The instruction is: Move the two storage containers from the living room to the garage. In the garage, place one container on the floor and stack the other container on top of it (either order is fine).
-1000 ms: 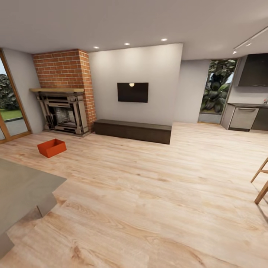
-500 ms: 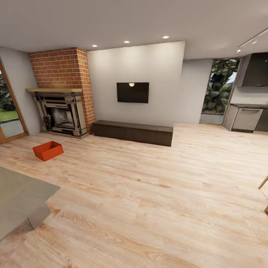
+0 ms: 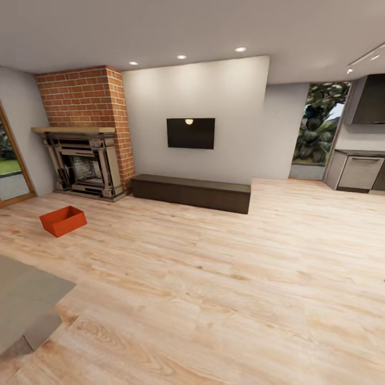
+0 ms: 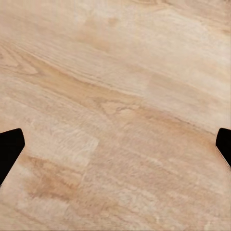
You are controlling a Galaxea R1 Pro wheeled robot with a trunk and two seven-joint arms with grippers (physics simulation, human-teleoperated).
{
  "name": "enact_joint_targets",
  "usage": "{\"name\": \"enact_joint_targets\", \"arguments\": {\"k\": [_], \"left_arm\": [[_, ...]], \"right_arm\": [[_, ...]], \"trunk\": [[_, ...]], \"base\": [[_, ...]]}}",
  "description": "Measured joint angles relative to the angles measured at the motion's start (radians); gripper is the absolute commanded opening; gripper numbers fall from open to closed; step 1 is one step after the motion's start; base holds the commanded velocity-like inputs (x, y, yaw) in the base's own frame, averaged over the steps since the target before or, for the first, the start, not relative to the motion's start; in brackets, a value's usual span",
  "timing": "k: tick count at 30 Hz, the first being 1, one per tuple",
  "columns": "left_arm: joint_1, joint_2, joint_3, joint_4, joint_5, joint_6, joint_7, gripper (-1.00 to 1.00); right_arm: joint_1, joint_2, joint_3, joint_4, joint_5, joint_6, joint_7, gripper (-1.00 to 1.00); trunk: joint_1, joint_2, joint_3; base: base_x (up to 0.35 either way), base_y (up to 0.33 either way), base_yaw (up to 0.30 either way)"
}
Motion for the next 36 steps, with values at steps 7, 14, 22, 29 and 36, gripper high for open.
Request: {"name": "enact_joint_targets", "arguments": {"k": [7, 14, 22, 29, 36], "left_arm": [[0.000, 0.000, 0.000, 0.000, 0.000, 0.000, -0.001, 1.00], [0.000, 0.000, 0.000, 0.000, 0.000, 0.000, 0.000, 1.00], [0.000, 0.000, 0.000, 0.000, 0.000, 0.000, -0.001, 1.00], [0.000, 0.000, 0.000, 0.000, 0.000, 0.000, -0.001, 1.00], [0.000, 0.000, -0.001, 0.000, 0.000, 0.000, -0.001, 1.00]], "right_arm": [[0.000, 0.000, 0.000, 0.000, 0.000, -0.001, 0.000, 1.00], [0.000, 0.000, 0.000, 0.000, 0.000, -0.001, 0.000, 1.00], [0.000, 0.000, 0.000, 0.000, 0.000, -0.001, 0.000, 1.00], [0.000, 0.000, 0.000, 0.000, 0.000, -0.001, 0.000, 1.00], [0.000, 0.000, 0.000, 0.000, 0.000, -0.001, 0.000, 1.00]], "trunk": [[0.000, 0.000, 0.000], [0.000, 0.000, 0.000], [0.000, 0.000, 0.000], [0.000, 0.000, 0.000], [0.000, 0.000, 0.000]], "base": [[0.343, 0.000, 0.000], [0.344, 0.000, 0.000], [0.344, 0.000, 0.126], [0.344, 0.000, 0.214], [0.343, 0.000, 0.043]]}}
